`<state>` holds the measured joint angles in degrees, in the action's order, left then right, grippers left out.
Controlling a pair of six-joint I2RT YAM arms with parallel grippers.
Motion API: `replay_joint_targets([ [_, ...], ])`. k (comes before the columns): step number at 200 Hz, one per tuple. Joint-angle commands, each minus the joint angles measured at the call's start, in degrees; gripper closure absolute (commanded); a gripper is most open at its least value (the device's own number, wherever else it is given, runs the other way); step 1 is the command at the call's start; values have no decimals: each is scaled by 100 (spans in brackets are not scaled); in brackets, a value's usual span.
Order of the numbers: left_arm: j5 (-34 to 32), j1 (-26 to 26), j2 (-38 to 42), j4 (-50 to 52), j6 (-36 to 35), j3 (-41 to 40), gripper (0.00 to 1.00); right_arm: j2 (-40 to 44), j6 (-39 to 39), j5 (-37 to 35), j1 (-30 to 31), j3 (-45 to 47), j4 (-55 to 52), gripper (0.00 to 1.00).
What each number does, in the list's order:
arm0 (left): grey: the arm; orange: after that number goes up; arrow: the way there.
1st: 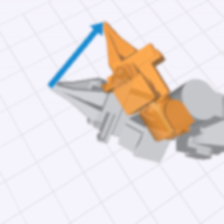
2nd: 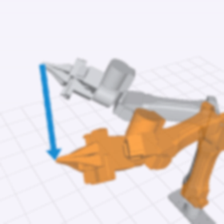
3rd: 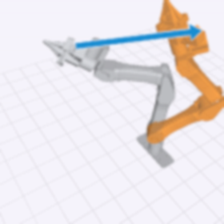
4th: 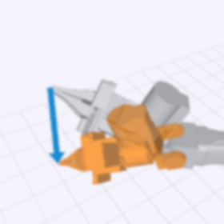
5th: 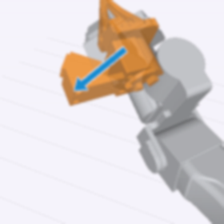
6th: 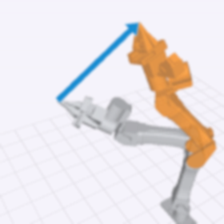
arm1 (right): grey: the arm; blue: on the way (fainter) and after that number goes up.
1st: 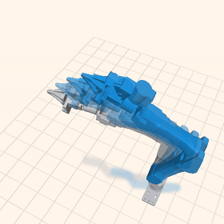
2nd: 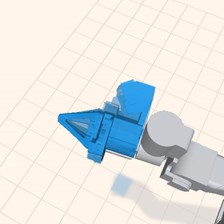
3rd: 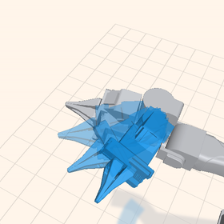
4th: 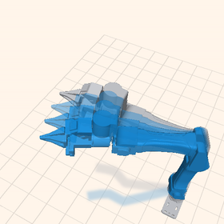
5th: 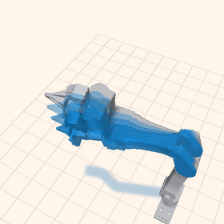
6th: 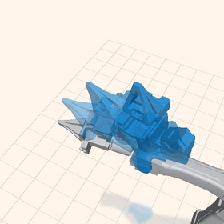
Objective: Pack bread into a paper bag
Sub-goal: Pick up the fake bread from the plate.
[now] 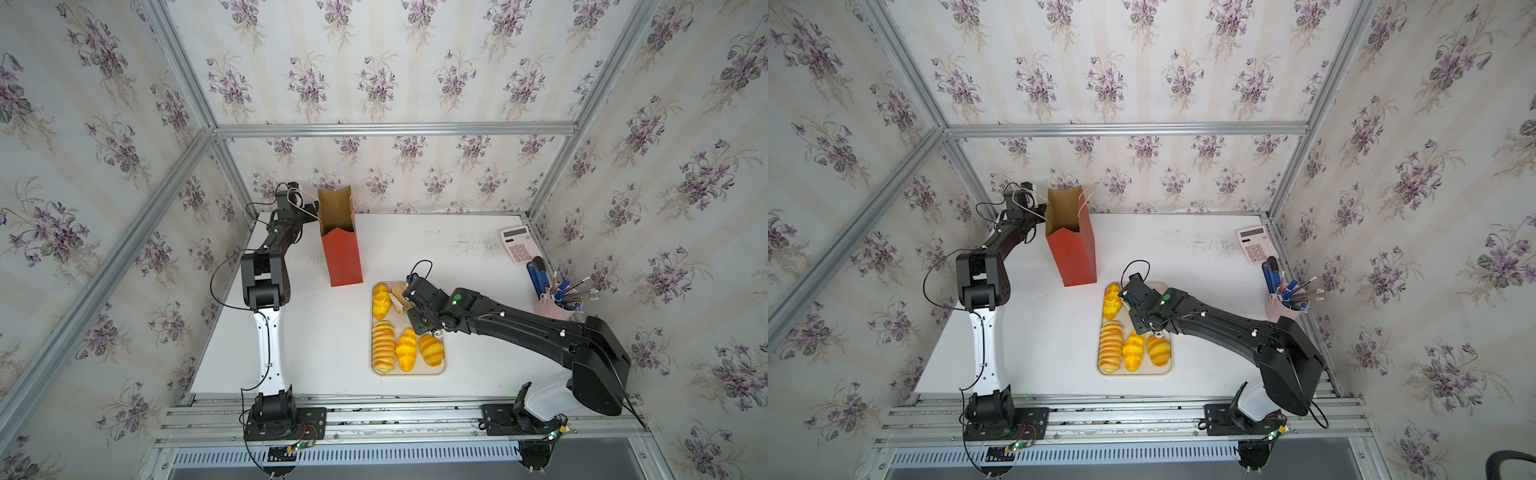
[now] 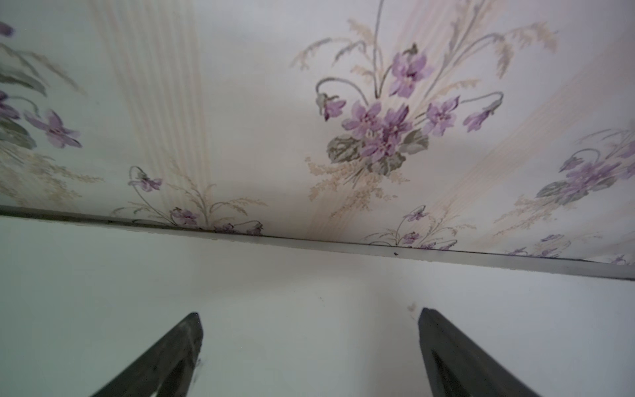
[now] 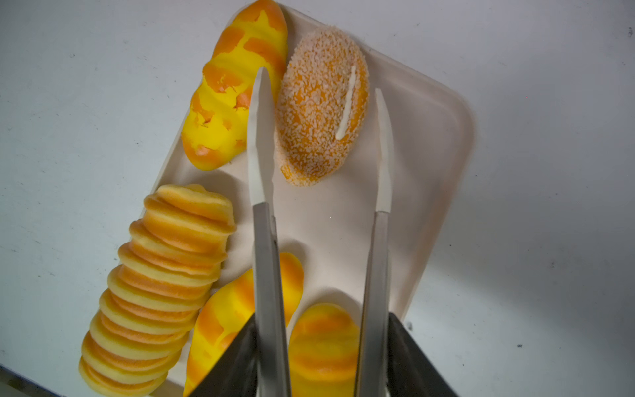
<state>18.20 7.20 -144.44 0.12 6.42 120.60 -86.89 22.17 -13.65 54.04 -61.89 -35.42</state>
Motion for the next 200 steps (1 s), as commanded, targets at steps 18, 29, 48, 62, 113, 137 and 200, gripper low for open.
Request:
replay_joint_targets([
  [18,434,-6,227,-47,-169,-144,0,-6,-159,147,-198,175,394,47],
  [29,457,-8,295,-113,-167,-261,0,-28,-195,210,-257,216,463,47],
  [48,506,-3,381,-211,-127,-432,0,-97,-259,281,-316,266,562,48],
  [62,535,-8,449,-285,-128,-566,0,-147,-287,309,-348,274,617,50],
  [113,506,-8,645,-492,-99,-920,0,-232,-359,365,-377,239,699,57],
  [137,494,-8,640,-500,-98,-909,0,-265,-372,402,-379,240,747,61],
  [200,499,-8,619,-473,-101,-923,0,-59,-514,68,-263,-567,-79,63],
])
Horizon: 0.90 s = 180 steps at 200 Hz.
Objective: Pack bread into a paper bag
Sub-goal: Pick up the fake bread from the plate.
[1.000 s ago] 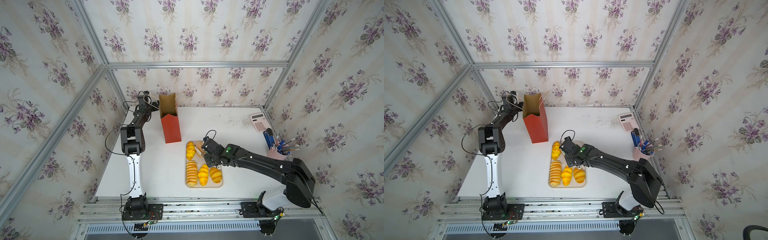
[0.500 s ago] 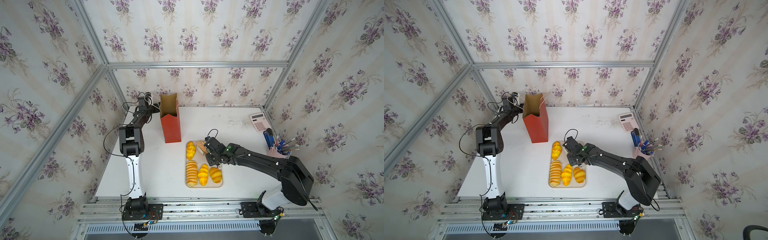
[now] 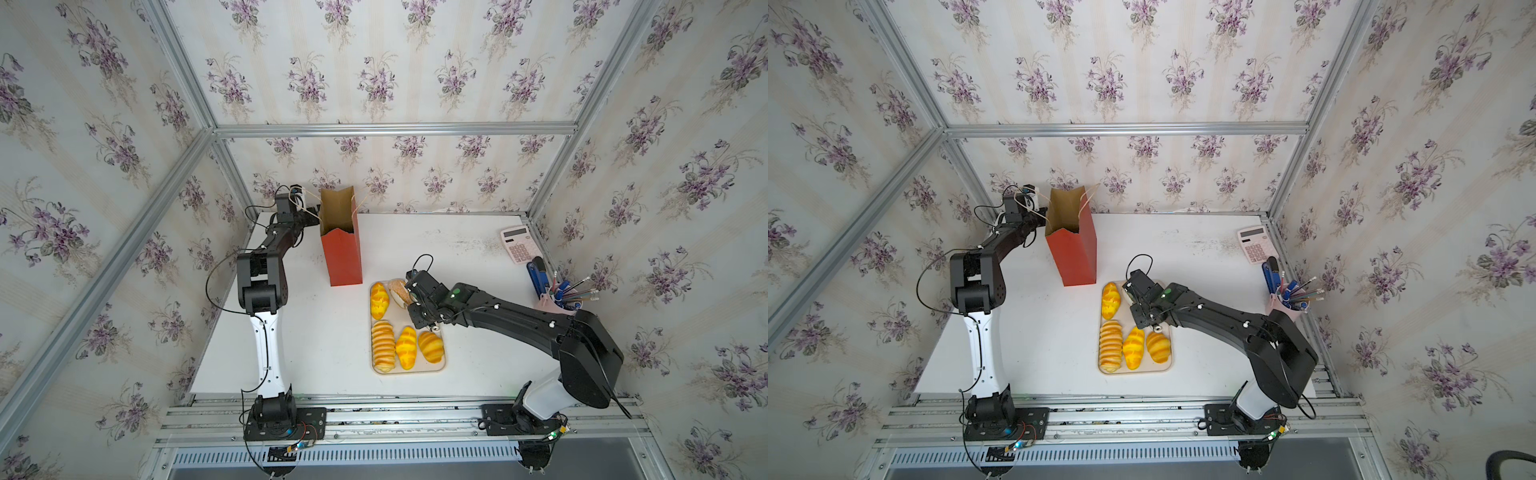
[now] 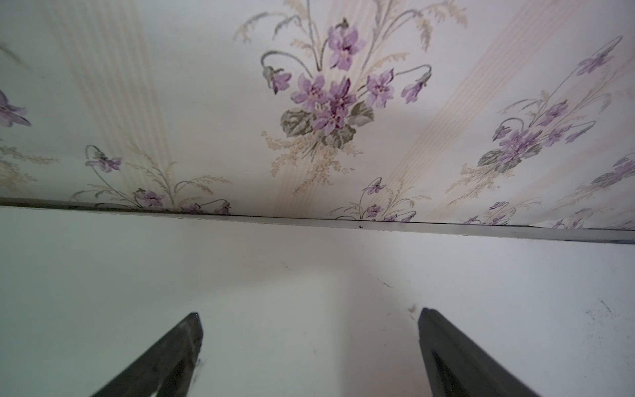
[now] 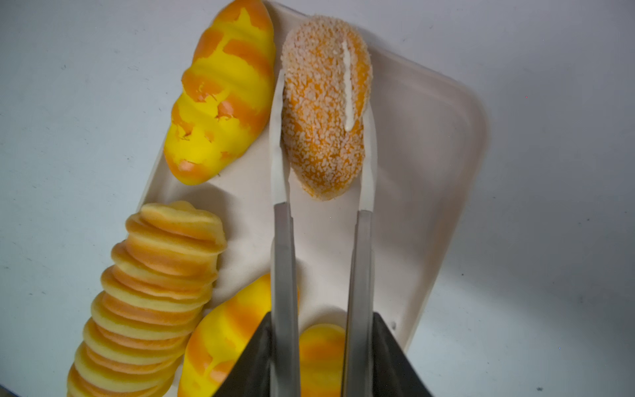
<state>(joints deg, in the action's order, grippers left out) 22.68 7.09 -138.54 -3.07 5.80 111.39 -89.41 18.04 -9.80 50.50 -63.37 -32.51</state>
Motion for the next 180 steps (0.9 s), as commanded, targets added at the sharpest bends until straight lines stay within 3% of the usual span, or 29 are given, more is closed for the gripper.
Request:
replay_joint_targets([
  [1,52,3,33,-156,-42,-8,0,198,-105,-336,100,-451,-396,63],
  [80,53,3,29,-180,40,-39,0,345,-720,-797,759,-2426,-1537,62],
  [180,18,3,179,-164,5,-149,0,-95,-1699,-593,946,-3605,-1183,61],
])
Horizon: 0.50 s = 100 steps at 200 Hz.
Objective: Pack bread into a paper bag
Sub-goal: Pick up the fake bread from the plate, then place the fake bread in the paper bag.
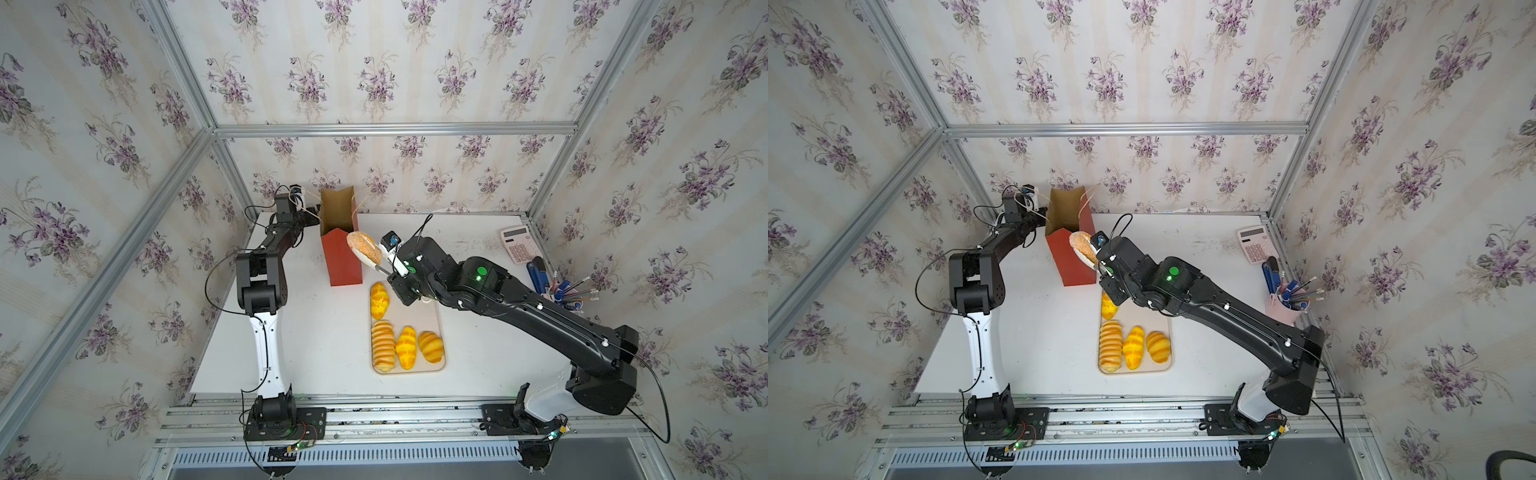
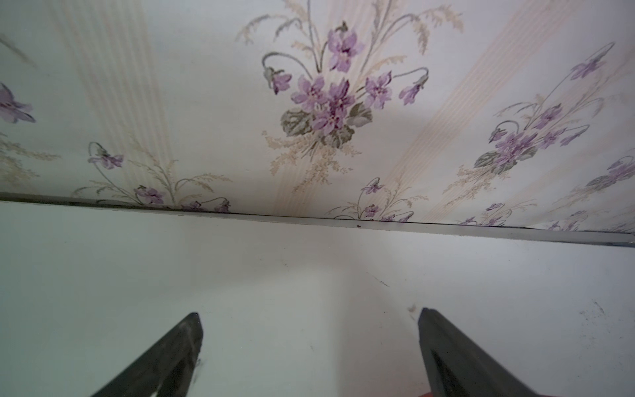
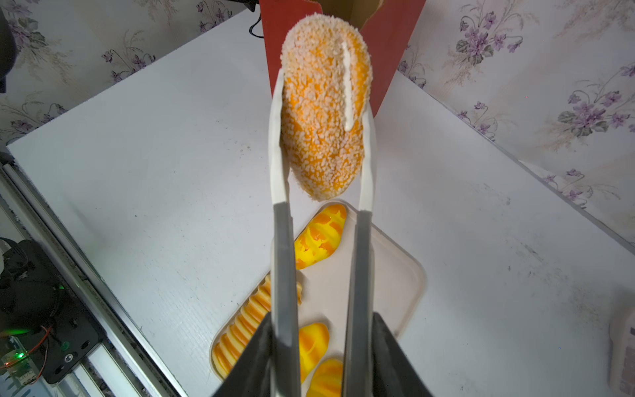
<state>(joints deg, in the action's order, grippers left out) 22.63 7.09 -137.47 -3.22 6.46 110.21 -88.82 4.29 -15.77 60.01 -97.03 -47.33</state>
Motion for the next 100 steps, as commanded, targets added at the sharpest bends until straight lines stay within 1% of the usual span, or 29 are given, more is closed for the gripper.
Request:
replay_joint_targets([
  [1,22,3,71,-146,-59,-33,0,-158,-333,8,-6,-251,305,61],
  [55,79,4,72,-197,-26,-117,0,-575,-880,-87,-15,-817,734,61],
  [100,85,4,85,-281,-30,-219,0,-936,-1257,-203,-60,-1051,1400,61],
])
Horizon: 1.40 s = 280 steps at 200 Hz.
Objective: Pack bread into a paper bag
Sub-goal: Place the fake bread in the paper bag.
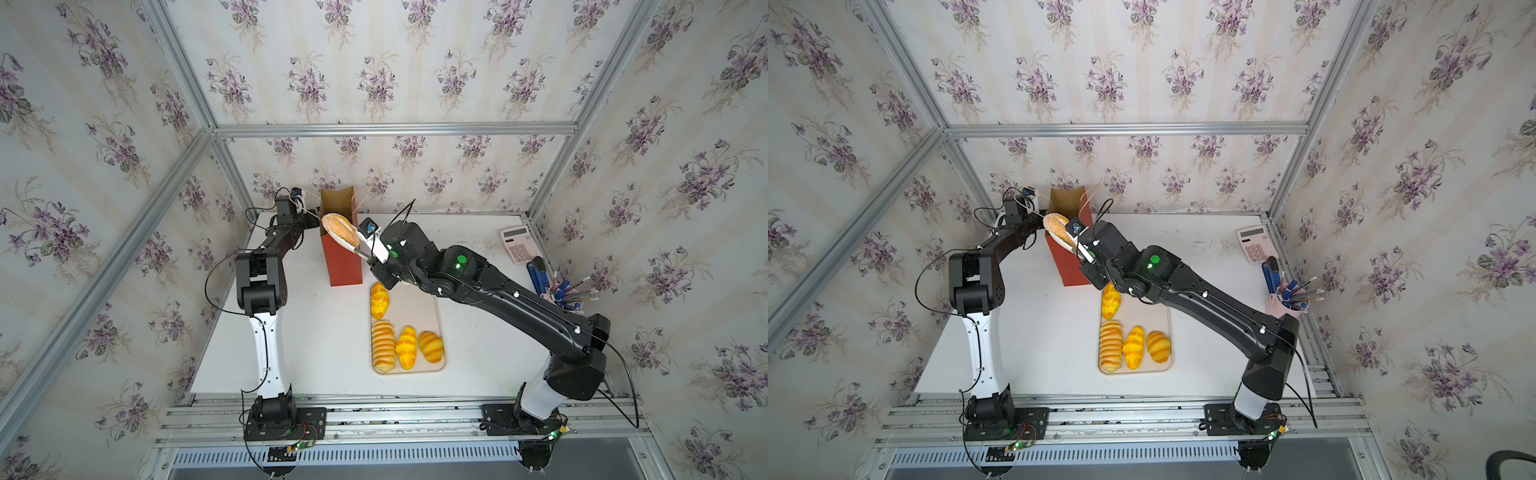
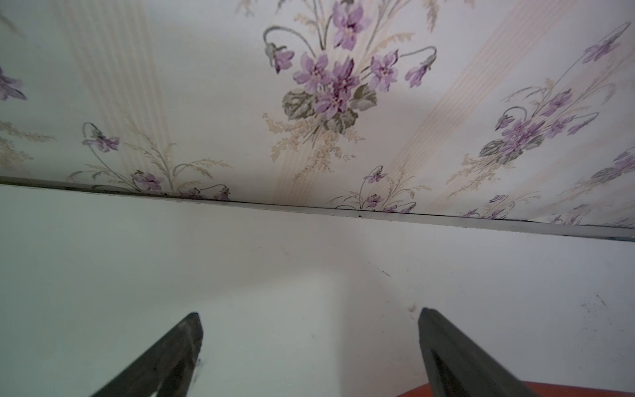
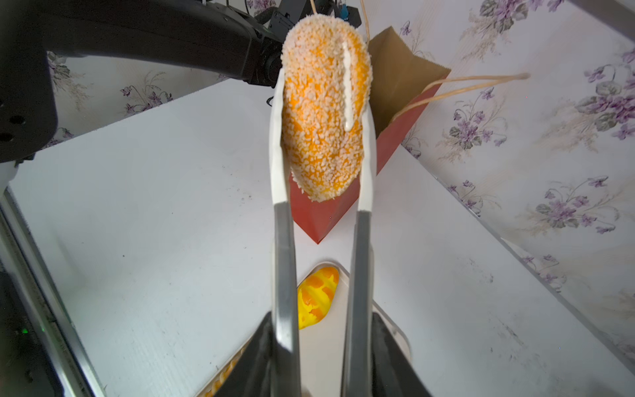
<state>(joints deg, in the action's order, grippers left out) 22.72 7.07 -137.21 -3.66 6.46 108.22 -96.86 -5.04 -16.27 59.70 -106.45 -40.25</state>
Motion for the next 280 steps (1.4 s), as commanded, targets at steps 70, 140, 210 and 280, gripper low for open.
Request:
replay_joint_targets([
  [70,135,-4,120,-367,60,-88,0,-734,-602,135,-476,-534,1188,61],
  [140,136,5,157,-301,-41,-73,0,-1126,-511,638,-633,-284,1556,61],
  [210,159,5,208,-391,13,-162,0,-1168,-546,528,-756,-376,1570,62],
  [280,130,24,199,-399,0,-193,0,-1304,-674,616,-899,-551,1652,62],
])
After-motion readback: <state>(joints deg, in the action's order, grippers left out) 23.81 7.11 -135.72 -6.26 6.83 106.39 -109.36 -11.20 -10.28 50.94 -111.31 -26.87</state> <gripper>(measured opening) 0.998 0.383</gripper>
